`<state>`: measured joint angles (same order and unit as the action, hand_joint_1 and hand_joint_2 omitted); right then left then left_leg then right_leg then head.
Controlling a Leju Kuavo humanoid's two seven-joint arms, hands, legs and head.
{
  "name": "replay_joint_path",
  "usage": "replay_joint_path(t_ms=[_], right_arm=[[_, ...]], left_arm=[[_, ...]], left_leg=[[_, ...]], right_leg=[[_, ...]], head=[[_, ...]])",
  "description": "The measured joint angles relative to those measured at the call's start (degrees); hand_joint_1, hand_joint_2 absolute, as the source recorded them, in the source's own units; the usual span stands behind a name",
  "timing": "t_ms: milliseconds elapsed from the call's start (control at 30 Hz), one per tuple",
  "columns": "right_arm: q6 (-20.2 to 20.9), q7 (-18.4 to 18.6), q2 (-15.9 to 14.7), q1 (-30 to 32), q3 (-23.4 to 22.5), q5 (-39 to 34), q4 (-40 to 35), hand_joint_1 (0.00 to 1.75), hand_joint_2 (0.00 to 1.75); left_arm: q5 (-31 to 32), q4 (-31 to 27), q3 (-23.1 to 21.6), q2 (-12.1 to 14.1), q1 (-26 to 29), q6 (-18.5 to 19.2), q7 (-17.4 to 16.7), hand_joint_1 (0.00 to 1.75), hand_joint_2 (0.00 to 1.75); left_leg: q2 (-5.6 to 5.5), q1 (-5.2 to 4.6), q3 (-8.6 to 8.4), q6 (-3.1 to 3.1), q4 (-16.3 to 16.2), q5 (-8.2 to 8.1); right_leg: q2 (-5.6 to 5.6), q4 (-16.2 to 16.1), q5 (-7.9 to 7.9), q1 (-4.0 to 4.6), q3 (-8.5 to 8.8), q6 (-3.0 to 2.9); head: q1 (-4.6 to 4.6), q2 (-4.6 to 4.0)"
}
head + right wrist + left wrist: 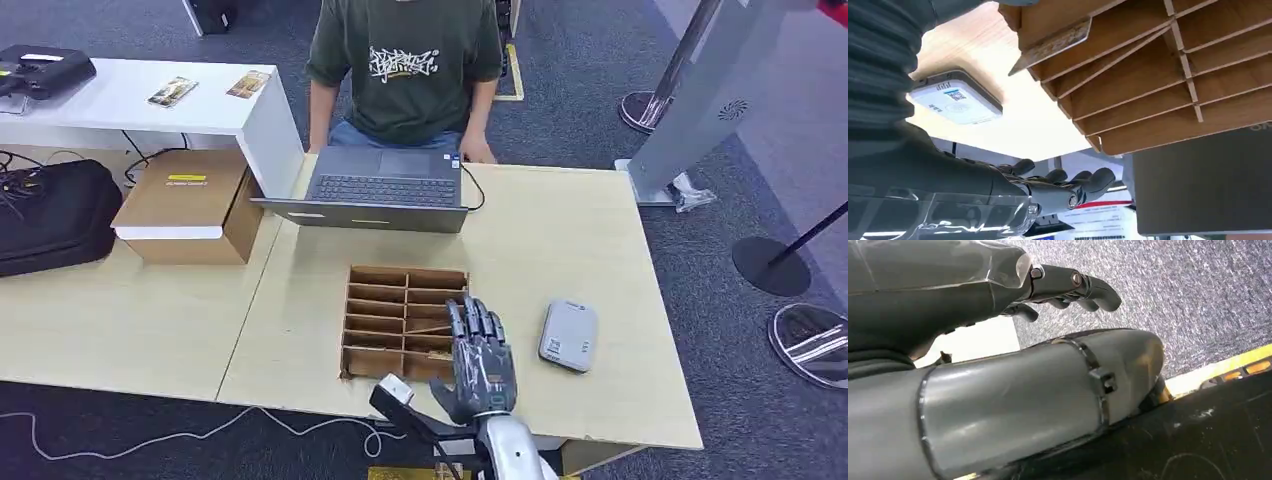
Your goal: Pass the card to the sensor for recognition and then transmit it.
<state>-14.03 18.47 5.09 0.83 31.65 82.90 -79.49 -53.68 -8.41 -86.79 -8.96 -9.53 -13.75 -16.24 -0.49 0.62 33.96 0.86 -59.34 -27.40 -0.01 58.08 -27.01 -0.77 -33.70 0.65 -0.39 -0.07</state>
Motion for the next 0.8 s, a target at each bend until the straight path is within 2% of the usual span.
replay_joint_path(t_ms=[300, 800], right_arm=[[0.3, -0.8, 0.8, -1.5, 0.0, 0.0, 2.2, 0.0, 1.75], [7.0, -0.3, 1.4, -2.8, 0.1, 0.2, 4.6, 0.0, 1.75]], left_arm=[[-1.1, 0.0, 0.0, 0.0, 0.0, 0.0, 0.0, 0.0, 0.0], [-3.3, 0.0, 0.0, 0.3, 0.1, -0.4, 0.7, 0.0, 0.0]], left_leg=[[0.0, 0.0, 0.0, 0.0, 0.0, 0.0], [0.0, 0.0, 0.0, 0.0, 0.0, 0.0]], right_leg=[[0.0, 0.0, 0.0, 0.0, 0.0, 0.0], [0.0, 0.0, 0.0, 0.0, 0.0, 0.0]], head=[[0.02, 0.0], [0.02, 0.0]])
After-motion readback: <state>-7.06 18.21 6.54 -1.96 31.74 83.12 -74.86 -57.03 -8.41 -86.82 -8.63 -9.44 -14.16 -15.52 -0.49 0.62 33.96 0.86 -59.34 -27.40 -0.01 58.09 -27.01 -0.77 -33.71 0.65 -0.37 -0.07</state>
